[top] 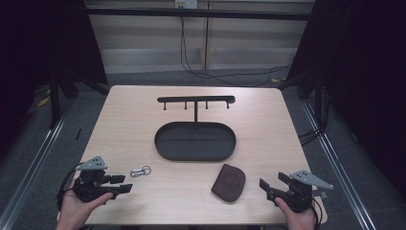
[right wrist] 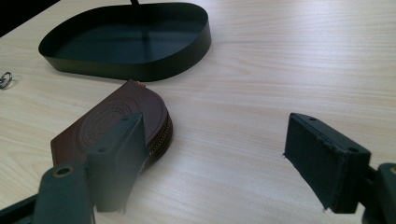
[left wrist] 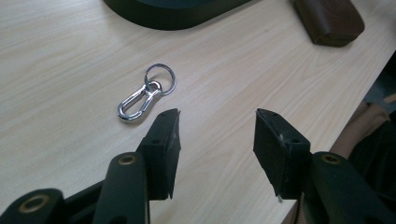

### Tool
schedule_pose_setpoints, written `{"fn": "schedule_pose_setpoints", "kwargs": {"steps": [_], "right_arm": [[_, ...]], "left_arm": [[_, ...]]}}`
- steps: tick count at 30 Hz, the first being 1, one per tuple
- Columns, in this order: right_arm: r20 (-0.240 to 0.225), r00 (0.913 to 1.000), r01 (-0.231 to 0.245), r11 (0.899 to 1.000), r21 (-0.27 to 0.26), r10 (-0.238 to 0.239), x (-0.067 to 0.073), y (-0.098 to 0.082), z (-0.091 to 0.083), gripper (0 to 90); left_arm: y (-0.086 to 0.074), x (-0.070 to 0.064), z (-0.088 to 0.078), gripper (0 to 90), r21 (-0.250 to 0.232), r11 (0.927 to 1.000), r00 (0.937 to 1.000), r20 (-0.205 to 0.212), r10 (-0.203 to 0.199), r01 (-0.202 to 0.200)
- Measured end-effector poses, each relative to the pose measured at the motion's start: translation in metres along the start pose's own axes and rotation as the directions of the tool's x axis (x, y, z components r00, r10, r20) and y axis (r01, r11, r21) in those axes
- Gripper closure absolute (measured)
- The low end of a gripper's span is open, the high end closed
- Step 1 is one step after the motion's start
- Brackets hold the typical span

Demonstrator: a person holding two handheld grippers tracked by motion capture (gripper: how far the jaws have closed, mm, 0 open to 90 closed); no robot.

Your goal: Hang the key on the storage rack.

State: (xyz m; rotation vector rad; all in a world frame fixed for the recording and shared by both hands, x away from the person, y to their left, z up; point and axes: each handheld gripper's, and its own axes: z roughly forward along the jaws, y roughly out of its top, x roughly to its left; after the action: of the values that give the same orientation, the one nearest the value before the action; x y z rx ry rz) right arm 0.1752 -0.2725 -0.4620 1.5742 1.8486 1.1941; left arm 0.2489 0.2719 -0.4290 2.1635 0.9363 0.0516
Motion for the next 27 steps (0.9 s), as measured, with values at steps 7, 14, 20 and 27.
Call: {"fn": "schedule_pose_setpoints", "kwargs": {"steps": [7,14,20,27], "right_arm": [[-0.005,1.0000,-0.001,1.000,0.001,0.001,0.000,0.000,0.000,19.4],[-0.008,1.0000,0.001,1.000,0.006,-0.001,0.000,0.000,0.001,19.1],[-0.005,1.0000,-0.003,1.000,0.006,0.003,0.000,0.000,0.001,18.8],[-0.004,1.0000,0.001,1.000,0.004,-0.001,0.001,0.000,0.000,18.8]], "left_arm": [[0.022,0.002,0.008,45.7,0.092,0.9955,0.9981,-0.056,0.026,-0.021],[0.036,0.005,0.011,51.4,0.137,0.9894,0.9967,-0.060,0.055,-0.047],[0.048,0.002,0.007,56.6,0.169,0.9822,0.9939,-0.059,0.093,-0.082],[0.060,0.001,0.016,60.6,0.251,0.9610,0.9881,-0.070,0.137,-0.116]]}}
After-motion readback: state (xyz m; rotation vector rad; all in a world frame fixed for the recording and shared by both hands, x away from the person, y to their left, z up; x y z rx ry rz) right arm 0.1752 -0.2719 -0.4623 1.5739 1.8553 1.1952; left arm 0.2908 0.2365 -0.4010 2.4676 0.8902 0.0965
